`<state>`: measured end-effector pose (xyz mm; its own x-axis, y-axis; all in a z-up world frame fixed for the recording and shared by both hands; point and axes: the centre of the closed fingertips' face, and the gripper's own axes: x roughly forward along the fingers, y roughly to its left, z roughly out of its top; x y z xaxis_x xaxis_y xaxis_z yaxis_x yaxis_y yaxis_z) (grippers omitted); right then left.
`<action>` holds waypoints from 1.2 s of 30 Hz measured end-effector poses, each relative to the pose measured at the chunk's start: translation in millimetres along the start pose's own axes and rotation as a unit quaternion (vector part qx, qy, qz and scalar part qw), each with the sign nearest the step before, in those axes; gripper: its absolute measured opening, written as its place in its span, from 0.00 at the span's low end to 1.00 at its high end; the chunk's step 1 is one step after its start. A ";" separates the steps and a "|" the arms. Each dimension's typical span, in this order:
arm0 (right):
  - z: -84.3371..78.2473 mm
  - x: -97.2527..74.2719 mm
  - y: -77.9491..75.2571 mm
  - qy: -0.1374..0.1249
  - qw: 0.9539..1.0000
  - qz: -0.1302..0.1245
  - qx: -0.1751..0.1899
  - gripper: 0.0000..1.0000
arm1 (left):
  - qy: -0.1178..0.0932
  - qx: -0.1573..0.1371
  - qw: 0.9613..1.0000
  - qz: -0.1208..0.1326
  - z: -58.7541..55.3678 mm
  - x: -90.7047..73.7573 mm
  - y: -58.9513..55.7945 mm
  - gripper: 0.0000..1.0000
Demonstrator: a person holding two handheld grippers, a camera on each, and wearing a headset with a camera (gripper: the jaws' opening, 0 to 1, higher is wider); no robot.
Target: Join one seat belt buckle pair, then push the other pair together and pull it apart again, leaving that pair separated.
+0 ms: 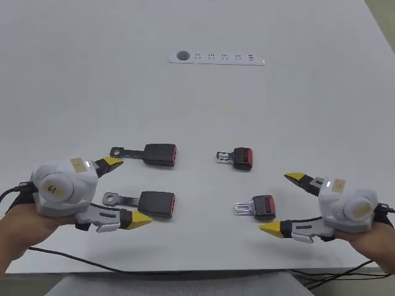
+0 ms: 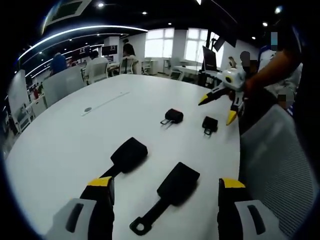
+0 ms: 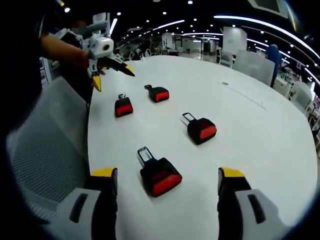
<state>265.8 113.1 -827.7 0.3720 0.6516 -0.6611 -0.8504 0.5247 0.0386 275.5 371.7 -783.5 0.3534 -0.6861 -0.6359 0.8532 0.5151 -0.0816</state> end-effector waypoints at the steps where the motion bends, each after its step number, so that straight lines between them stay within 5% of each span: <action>1: -0.1 0.4 0.4 0.001 1.000 0.003 -0.001 0.83 | 0.002 0.003 1.000 -0.003 -0.8 1.6 -0.1 0.87; 15: -11.9 9.9 9.6 0.033 0.997 0.062 -0.034 0.77 | 0.042 0.053 0.996 -0.051 -12.2 20.5 -7.0 0.79; 36: -20.6 19.2 13.3 0.060 0.991 0.106 -0.062 0.71 | 0.096 0.135 0.980 -0.108 -32.1 42.2 -13.1 0.66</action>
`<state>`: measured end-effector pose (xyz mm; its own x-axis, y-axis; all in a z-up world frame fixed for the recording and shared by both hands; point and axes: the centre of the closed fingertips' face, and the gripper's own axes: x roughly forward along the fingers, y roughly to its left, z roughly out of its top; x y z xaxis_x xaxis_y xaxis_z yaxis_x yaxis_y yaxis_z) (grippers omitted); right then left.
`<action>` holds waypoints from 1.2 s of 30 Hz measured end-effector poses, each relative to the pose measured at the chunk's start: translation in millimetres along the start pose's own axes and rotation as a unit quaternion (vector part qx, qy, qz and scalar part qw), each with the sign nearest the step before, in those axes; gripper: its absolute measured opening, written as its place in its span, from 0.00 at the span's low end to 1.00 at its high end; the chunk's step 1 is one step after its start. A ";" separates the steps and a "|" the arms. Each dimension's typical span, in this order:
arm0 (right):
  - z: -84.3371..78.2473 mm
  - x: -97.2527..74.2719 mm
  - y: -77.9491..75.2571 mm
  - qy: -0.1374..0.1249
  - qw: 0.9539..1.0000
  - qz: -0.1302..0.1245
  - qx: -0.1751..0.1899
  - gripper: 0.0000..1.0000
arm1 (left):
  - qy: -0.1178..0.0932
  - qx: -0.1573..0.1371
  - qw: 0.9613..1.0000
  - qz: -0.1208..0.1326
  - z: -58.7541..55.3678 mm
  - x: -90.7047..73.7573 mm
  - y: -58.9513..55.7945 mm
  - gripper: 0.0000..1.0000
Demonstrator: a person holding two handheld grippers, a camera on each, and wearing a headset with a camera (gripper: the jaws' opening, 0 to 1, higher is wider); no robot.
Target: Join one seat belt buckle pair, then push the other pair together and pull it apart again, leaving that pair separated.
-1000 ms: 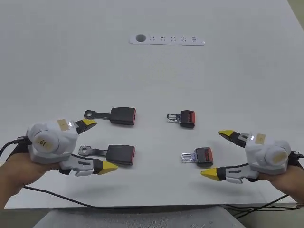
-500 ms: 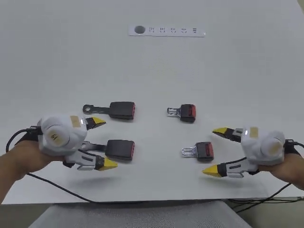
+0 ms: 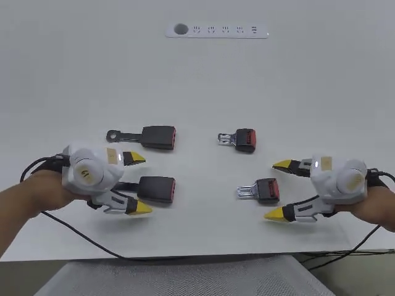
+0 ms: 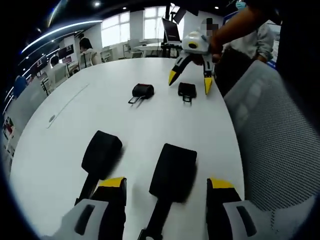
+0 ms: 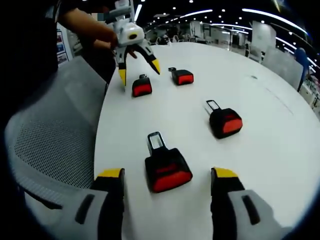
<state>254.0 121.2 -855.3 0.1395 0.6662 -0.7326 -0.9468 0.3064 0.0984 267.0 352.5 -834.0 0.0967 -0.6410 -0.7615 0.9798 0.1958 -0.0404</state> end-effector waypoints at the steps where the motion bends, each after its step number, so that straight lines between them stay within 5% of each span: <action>1: -0.4 0.1 -0.1 0.001 1.000 0.001 -0.001 0.70 | 0.001 0.001 1.000 0.000 -0.6 1.5 1.1 0.66; 36: 5.3 1.9 5.3 0.017 0.998 0.030 -0.042 0.47 | 0.022 0.057 0.997 -0.037 -19.8 15.8 -0.5 0.37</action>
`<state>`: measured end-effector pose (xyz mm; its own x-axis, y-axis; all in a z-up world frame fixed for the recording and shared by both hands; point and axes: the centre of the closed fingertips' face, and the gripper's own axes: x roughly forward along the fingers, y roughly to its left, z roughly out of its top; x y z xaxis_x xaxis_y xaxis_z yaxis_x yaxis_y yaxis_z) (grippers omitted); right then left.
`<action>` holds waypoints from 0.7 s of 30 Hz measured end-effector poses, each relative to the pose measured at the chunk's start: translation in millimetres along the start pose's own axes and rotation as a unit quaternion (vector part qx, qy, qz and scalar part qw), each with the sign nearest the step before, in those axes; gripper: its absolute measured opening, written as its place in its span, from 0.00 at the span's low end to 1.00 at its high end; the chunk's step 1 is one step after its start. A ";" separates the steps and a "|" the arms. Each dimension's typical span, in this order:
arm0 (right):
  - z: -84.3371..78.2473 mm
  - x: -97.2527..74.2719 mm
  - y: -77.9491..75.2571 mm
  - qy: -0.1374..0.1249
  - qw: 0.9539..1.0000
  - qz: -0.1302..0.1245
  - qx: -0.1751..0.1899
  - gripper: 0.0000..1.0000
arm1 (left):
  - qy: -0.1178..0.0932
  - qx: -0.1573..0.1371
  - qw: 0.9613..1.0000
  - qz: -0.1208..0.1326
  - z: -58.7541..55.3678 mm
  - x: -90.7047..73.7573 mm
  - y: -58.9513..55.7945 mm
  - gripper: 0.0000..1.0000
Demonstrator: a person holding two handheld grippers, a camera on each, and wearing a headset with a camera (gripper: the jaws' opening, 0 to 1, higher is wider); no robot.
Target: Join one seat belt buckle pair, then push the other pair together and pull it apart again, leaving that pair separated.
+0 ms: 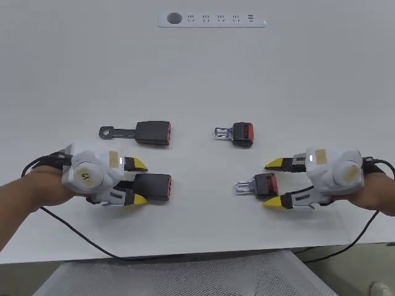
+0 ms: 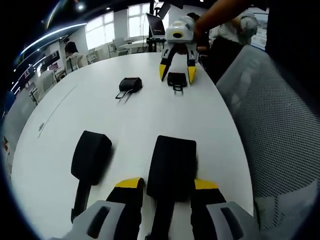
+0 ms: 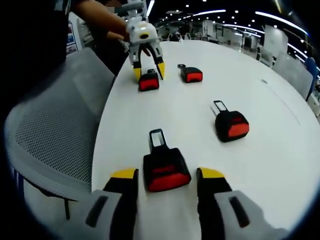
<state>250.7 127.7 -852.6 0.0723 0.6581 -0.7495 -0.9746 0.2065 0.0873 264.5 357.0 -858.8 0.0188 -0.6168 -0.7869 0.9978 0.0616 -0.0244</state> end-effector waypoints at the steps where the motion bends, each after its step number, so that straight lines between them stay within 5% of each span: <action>1: 0.2 0.2 0.0 0.000 1.000 -0.001 -0.001 0.46 | 0.000 0.001 1.000 -0.001 0.1 -0.1 -1.0 0.36; 5: 0.2 0.7 -1.8 0.001 1.000 -0.006 -0.002 0.38 | 0.003 0.006 1.000 -0.001 1.9 -1.1 -2.7 0.35; 21: -0.3 6.6 -6.8 -0.024 0.999 -0.026 0.019 0.37 | 0.011 0.005 1.000 0.009 3.9 -3.2 -3.0 0.34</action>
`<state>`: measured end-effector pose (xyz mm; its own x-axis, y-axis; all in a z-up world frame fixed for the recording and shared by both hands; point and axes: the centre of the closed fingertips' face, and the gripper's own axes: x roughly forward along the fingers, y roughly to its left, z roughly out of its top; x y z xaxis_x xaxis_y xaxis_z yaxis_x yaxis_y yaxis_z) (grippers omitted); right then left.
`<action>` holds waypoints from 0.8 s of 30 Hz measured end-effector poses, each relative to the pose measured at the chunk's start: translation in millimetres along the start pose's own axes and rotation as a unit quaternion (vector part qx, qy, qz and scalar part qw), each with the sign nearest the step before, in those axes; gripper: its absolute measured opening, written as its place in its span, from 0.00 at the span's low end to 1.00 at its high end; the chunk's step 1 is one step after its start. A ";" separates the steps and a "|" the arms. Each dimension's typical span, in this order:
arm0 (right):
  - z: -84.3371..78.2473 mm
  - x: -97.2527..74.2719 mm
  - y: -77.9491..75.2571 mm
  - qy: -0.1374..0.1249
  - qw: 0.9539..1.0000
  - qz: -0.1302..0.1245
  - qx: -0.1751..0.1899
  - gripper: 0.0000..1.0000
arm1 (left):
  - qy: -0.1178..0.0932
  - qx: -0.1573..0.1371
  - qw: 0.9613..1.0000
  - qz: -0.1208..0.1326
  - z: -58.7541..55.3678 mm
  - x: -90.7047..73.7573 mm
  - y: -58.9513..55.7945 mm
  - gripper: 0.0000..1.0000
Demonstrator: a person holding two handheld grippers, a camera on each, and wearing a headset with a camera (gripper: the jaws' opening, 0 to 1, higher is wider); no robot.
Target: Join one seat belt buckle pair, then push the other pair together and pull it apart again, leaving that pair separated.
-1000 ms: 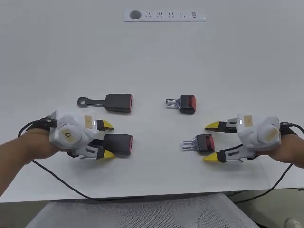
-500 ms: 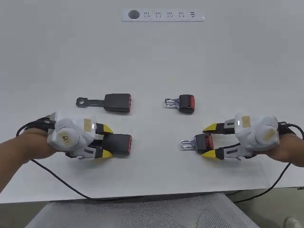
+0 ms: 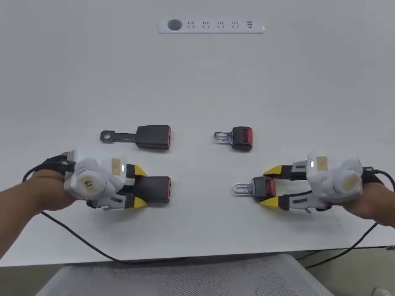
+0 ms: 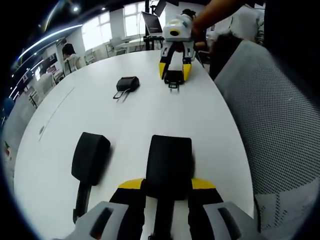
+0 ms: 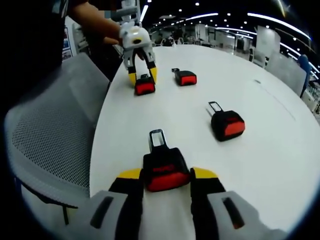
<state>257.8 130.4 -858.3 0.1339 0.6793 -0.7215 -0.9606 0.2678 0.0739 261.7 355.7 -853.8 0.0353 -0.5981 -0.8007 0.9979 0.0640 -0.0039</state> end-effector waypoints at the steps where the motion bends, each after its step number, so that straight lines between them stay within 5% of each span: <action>1: -0.3 -0.2 -0.2 0.000 1.000 0.000 0.000 0.37 | 0.001 0.001 1.000 0.000 0.2 0.1 0.0 0.34; 24: 16.4 18.9 4.9 -0.046 0.999 0.003 0.017 0.37 | 0.009 -0.009 1.000 0.001 -5.5 2.8 3.1 0.34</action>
<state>259.6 155.8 -860.3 0.1514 0.7408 -0.6545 -0.9528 0.2857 0.1029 264.6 358.6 -859.3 0.0365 -0.5833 -0.8115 0.9968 0.0792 -0.0121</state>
